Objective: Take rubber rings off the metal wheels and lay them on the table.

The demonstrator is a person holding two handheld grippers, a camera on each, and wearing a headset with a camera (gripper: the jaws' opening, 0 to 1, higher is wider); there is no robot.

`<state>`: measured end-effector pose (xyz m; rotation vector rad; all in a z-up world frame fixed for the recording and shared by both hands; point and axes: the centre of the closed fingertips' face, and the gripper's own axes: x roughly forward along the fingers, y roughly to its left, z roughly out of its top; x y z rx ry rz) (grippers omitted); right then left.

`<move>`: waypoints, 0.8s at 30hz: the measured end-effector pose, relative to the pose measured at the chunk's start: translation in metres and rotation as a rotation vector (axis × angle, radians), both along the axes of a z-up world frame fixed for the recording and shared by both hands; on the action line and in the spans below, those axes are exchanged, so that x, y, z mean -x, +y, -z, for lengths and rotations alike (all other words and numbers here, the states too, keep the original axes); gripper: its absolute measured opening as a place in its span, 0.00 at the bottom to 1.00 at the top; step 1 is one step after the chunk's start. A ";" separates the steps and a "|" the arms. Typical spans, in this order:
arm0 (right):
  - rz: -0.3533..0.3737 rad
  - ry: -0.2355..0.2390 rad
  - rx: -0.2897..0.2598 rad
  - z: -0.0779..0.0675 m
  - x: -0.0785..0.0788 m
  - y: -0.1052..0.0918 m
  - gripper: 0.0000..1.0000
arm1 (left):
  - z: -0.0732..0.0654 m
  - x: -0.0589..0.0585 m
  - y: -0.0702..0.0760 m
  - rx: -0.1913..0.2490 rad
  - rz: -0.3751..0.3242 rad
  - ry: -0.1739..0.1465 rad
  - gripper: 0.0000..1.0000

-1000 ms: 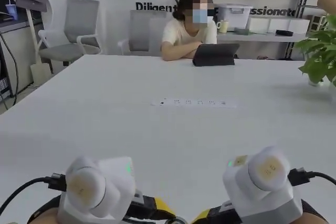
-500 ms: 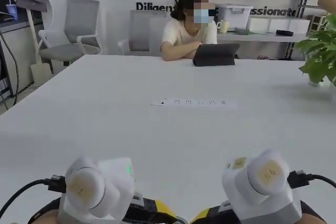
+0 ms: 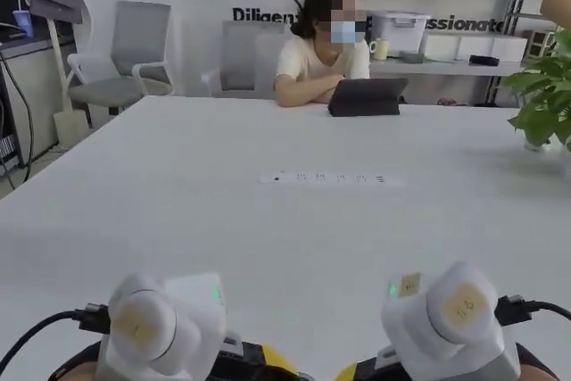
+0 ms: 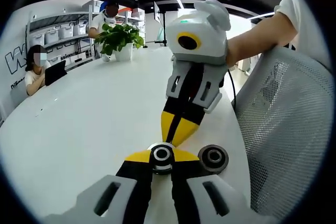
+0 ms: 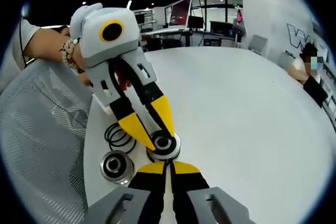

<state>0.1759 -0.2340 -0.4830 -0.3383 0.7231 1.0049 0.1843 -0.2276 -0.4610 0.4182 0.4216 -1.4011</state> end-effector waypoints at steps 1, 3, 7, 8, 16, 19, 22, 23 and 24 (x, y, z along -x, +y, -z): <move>0.012 0.011 -0.005 0.000 -0.001 -0.001 0.00 | 0.000 0.000 0.000 0.000 0.000 -0.001 0.08; 0.045 0.048 -0.033 0.001 -0.001 -0.001 0.00 | 0.000 0.000 0.000 0.000 -0.001 -0.001 0.08; 0.105 0.113 -0.082 0.001 -0.003 -0.003 0.00 | 0.000 0.000 0.000 0.001 -0.002 -0.002 0.08; 0.122 0.128 -0.100 0.000 -0.004 -0.004 0.00 | 0.000 0.000 0.000 0.002 -0.003 -0.002 0.08; 0.243 0.268 -0.233 -0.001 -0.004 -0.007 0.00 | 0.000 0.000 0.000 0.002 -0.004 -0.003 0.08; 0.291 0.326 -0.302 -0.004 -0.004 -0.008 0.00 | 0.000 0.000 0.000 0.003 -0.005 -0.004 0.08; 0.316 0.344 -0.337 -0.006 -0.007 -0.011 0.00 | 0.000 0.000 0.000 0.001 -0.005 -0.006 0.08; 0.333 0.363 -0.368 -0.009 -0.007 -0.010 0.00 | 0.000 0.000 -0.001 0.001 -0.005 -0.007 0.08; 0.334 0.365 -0.374 -0.010 -0.007 -0.010 0.00 | 0.000 0.000 -0.001 0.001 -0.006 -0.007 0.08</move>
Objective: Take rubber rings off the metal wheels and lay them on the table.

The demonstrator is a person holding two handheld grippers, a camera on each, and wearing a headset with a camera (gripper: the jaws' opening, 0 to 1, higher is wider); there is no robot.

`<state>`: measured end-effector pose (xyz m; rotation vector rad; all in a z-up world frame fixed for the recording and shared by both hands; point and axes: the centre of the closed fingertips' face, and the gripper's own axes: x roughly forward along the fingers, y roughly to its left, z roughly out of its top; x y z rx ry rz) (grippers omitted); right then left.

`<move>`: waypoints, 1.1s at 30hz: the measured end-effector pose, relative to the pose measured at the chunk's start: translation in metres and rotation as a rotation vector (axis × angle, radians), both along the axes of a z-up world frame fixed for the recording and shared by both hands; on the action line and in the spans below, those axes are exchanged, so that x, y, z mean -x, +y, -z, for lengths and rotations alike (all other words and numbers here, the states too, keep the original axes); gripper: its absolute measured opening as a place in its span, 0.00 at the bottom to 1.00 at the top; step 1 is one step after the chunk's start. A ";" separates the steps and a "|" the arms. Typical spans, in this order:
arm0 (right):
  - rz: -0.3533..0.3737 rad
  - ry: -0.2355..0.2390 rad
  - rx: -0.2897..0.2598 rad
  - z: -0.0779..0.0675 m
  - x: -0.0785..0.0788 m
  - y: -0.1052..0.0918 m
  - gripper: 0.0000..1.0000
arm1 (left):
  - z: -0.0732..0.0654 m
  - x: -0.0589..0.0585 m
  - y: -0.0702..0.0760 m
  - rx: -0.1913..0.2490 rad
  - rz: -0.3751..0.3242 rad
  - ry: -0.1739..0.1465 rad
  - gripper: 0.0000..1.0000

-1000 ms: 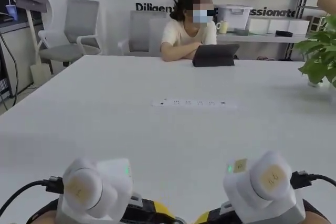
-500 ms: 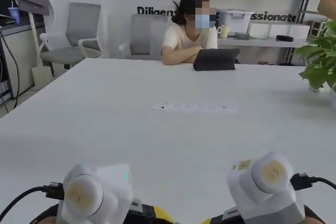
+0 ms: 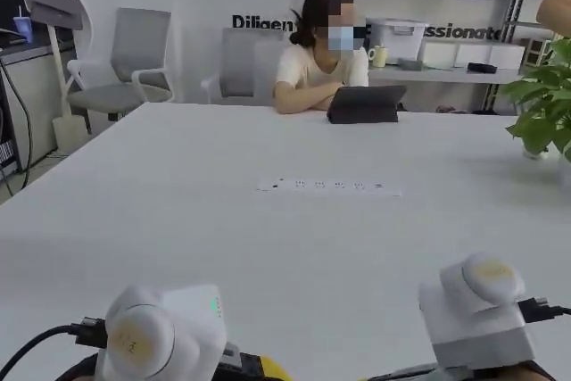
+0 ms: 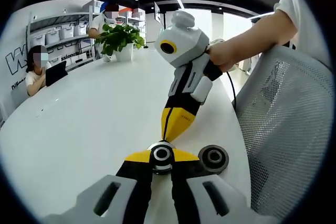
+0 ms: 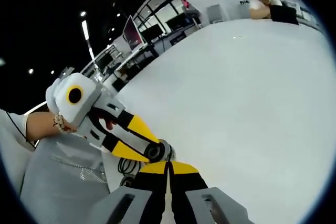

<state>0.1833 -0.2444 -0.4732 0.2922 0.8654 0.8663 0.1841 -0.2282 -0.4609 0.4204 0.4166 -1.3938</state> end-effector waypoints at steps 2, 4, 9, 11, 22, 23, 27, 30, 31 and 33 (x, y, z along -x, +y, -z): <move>-0.005 0.002 0.003 0.000 0.001 0.001 0.00 | 0.000 0.000 0.000 0.000 0.000 0.000 0.08; -0.006 0.004 -0.006 -0.002 0.002 0.003 0.00 | 0.000 0.001 0.000 0.000 0.001 -0.001 0.08; -0.020 -0.012 0.017 -0.006 0.003 0.008 0.00 | 0.000 0.001 0.000 -0.006 -0.002 -0.008 0.07; -0.021 -0.012 0.017 -0.007 0.003 0.009 0.00 | 0.000 0.001 0.000 -0.009 -0.003 -0.013 0.07; -0.036 -0.025 0.011 -0.013 0.004 0.016 0.00 | 0.000 0.001 0.000 -0.005 -0.001 -0.017 0.07; -0.040 -0.029 0.012 -0.013 0.005 0.016 0.00 | 0.000 0.001 0.000 -0.004 -0.002 -0.015 0.07; -0.045 -0.036 0.001 -0.015 0.004 0.018 0.00 | 0.000 0.001 0.000 -0.002 -0.002 -0.013 0.07; -0.057 -0.055 0.013 -0.015 0.004 0.020 0.00 | 0.000 0.001 0.000 -0.001 -0.003 -0.012 0.07; -0.060 -0.061 0.017 -0.015 0.004 0.020 0.00 | 0.000 0.001 0.000 0.000 -0.004 -0.012 0.07; -0.061 -0.063 0.009 -0.016 0.004 0.020 0.00 | 0.000 0.001 0.000 0.004 -0.004 -0.009 0.07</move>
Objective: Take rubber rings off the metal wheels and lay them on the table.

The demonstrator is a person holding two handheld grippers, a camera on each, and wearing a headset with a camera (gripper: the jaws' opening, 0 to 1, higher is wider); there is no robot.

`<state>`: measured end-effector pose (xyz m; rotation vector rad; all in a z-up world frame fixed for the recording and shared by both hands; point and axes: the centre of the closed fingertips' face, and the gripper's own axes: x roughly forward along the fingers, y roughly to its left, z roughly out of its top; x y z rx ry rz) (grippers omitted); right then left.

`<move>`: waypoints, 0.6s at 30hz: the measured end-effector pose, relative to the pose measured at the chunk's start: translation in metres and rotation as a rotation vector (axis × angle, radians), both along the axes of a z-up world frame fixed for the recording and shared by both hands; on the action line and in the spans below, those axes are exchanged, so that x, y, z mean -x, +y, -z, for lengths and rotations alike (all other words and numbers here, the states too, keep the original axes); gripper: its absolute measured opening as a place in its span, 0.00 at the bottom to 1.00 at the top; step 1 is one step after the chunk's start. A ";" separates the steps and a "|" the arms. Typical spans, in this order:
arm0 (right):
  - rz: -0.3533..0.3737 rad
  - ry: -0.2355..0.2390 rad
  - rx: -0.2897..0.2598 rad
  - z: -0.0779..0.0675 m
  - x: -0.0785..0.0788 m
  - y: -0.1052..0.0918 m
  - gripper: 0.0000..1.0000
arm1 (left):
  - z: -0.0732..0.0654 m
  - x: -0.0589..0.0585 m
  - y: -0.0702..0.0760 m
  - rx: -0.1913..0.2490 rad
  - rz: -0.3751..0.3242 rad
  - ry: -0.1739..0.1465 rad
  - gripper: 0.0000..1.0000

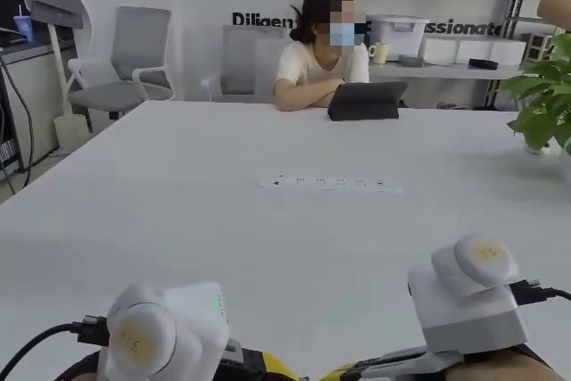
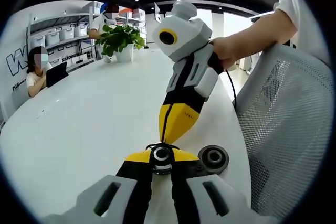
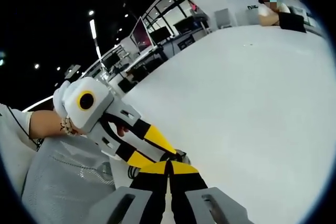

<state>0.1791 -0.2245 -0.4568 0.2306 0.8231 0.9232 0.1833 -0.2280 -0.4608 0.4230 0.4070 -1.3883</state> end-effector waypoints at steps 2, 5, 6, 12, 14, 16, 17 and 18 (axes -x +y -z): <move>-0.003 -0.003 -0.006 -0.001 0.000 0.000 0.00 | 0.000 0.000 0.000 0.001 0.000 0.000 0.07; -0.006 -0.006 -0.007 -0.001 0.000 0.000 0.00 | 0.000 0.000 0.000 0.001 0.000 0.000 0.08; -0.007 -0.009 -0.007 -0.001 0.000 0.000 0.00 | 0.000 0.000 0.000 0.001 0.000 0.001 0.08; -0.023 -0.022 -0.021 -0.005 0.001 0.004 0.00 | 0.000 0.000 0.000 0.004 -0.003 0.007 0.08; -0.028 -0.025 -0.028 -0.006 0.002 0.004 0.00 | 0.000 0.000 0.000 0.006 -0.005 0.009 0.08; -0.027 -0.034 -0.018 -0.006 0.001 0.003 0.00 | 0.000 0.000 0.000 0.008 -0.005 0.012 0.08; -0.029 -0.036 -0.011 -0.005 0.001 0.002 0.00 | 0.000 0.000 0.000 0.011 -0.005 0.015 0.08; -0.021 -0.038 0.000 -0.003 0.000 0.000 0.00 | 0.000 0.000 0.000 0.013 -0.005 0.018 0.08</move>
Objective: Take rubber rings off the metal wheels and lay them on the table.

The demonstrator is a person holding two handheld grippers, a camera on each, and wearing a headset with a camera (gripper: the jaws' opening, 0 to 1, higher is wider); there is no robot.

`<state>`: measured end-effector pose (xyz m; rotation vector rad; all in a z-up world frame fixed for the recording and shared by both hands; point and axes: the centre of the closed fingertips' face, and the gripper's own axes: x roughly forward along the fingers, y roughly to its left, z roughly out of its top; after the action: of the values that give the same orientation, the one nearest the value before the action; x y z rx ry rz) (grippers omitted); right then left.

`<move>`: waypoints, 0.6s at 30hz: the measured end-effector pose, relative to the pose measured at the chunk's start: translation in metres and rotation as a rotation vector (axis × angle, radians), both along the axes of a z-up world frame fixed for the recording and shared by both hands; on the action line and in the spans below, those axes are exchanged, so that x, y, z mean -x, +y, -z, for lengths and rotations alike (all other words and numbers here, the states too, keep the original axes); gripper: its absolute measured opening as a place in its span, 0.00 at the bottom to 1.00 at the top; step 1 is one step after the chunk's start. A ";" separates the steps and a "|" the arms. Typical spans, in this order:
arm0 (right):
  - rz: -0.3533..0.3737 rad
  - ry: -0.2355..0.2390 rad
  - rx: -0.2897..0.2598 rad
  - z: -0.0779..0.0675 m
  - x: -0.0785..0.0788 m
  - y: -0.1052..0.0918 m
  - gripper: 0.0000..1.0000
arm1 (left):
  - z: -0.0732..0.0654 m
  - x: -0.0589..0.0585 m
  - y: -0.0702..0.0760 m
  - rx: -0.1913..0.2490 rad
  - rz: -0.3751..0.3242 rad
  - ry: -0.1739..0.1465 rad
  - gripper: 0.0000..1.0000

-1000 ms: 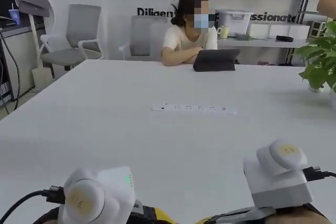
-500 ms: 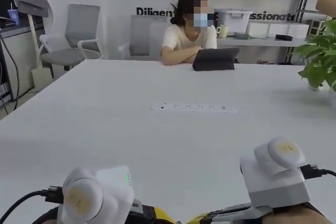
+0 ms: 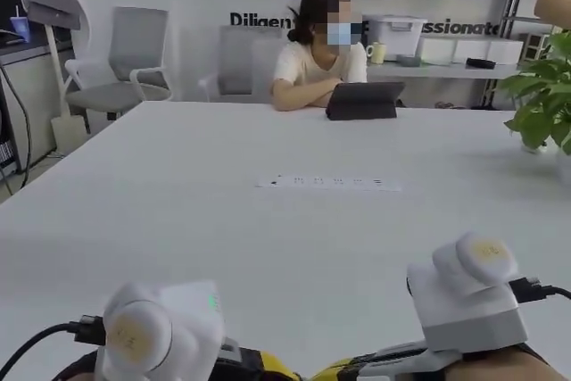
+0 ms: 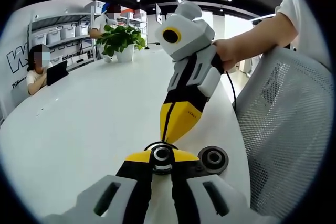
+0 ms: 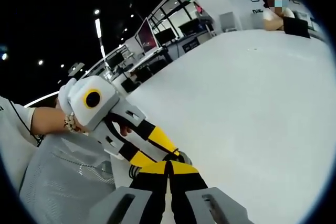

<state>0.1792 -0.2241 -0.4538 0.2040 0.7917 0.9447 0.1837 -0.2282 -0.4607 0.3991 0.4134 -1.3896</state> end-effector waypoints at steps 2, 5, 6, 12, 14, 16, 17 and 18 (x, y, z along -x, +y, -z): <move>0.002 -0.008 0.047 0.007 -0.001 -0.005 0.00 | 0.000 0.000 0.000 -0.002 0.002 0.000 0.08; 0.003 0.001 0.060 0.011 0.000 -0.007 0.00 | 0.000 0.001 0.001 -0.013 0.007 0.014 0.08; 0.006 0.003 0.059 0.011 0.000 -0.008 0.00 | 0.000 0.001 0.001 -0.016 0.008 0.024 0.08; 0.011 -0.007 0.054 0.008 -0.002 -0.007 0.00 | -0.005 0.001 0.007 -0.013 0.012 0.050 0.10; 0.012 -0.010 0.045 0.006 -0.002 -0.006 0.00 | -0.009 -0.001 0.009 0.001 0.007 0.066 0.10; 0.018 -0.009 0.025 0.003 -0.002 -0.006 0.00 | -0.013 0.000 0.010 0.012 0.007 0.090 0.11; 0.020 -0.009 0.020 0.002 -0.003 -0.006 0.00 | -0.014 0.000 0.011 0.012 0.008 0.087 0.11; 0.027 -0.009 0.012 0.001 -0.004 -0.007 0.00 | -0.016 0.000 0.011 0.009 0.016 0.072 0.12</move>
<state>0.1831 -0.2312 -0.4549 0.1992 0.7848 0.9150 0.1836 -0.2172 -0.4448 0.3470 0.4636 -1.4239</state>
